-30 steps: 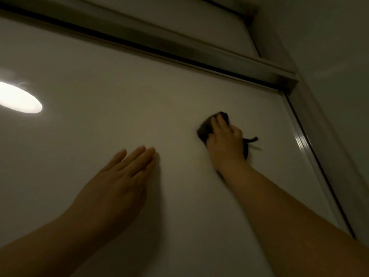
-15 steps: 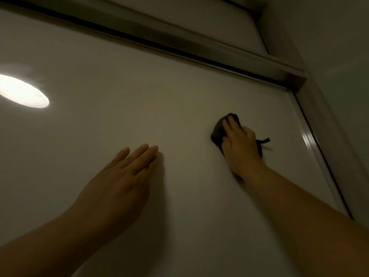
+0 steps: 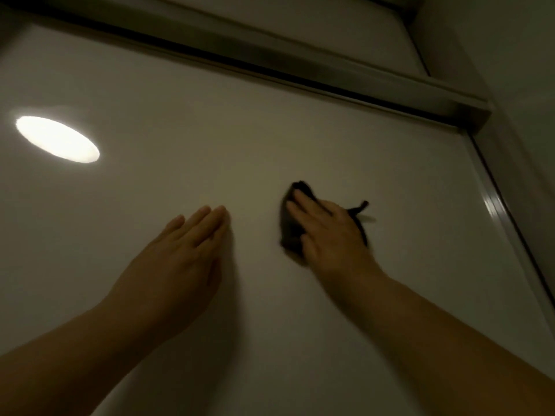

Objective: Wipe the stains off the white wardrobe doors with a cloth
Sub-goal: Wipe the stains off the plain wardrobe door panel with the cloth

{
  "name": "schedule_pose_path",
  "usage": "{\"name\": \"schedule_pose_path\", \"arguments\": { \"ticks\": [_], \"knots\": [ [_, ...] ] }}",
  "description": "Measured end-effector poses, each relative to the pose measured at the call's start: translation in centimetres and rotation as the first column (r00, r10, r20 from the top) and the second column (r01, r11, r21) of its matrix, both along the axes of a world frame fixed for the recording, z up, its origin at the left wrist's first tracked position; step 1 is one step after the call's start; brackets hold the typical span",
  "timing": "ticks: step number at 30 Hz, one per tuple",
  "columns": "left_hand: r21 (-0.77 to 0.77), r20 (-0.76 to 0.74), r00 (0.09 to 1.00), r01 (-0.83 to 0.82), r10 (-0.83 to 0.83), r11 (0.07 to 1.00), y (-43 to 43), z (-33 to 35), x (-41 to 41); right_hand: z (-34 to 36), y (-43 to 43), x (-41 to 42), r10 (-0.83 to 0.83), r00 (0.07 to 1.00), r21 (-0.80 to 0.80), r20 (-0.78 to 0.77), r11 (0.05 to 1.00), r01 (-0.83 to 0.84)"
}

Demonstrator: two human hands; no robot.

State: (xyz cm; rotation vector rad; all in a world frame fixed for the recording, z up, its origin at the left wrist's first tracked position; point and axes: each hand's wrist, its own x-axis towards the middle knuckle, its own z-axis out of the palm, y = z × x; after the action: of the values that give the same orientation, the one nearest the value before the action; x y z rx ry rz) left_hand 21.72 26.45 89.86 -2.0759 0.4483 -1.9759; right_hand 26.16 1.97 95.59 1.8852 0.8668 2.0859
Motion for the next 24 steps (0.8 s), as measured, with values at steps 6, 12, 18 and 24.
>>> {"name": "schedule_pose_path", "arguments": {
  "ticks": [6,12,18,24],
  "knots": [
    [0.013,0.015,1.0,0.009,-0.009,1.0,0.7,0.7,-0.5,4.5,2.4,-1.5,0.041,0.981,0.389,-0.19,0.92,0.037],
    [-0.03,-0.004,1.0,0.009,-0.009,1.0,3.4,1.1,-0.9,-1.0,9.1,-1.4,0.105,0.979,0.146,-0.176,0.986,-0.08],
    [0.0,0.006,0.999,-0.047,0.047,0.999,7.1,0.3,-2.3,-1.6,4.0,-1.3,0.095,0.994,-0.002,-0.05,0.995,-0.095],
    [0.008,0.041,0.999,-0.023,0.022,1.0,10.0,-0.2,-3.2,8.3,8.8,-2.6,0.131,0.971,0.506,-0.198,0.862,-0.013]
  ]
}}
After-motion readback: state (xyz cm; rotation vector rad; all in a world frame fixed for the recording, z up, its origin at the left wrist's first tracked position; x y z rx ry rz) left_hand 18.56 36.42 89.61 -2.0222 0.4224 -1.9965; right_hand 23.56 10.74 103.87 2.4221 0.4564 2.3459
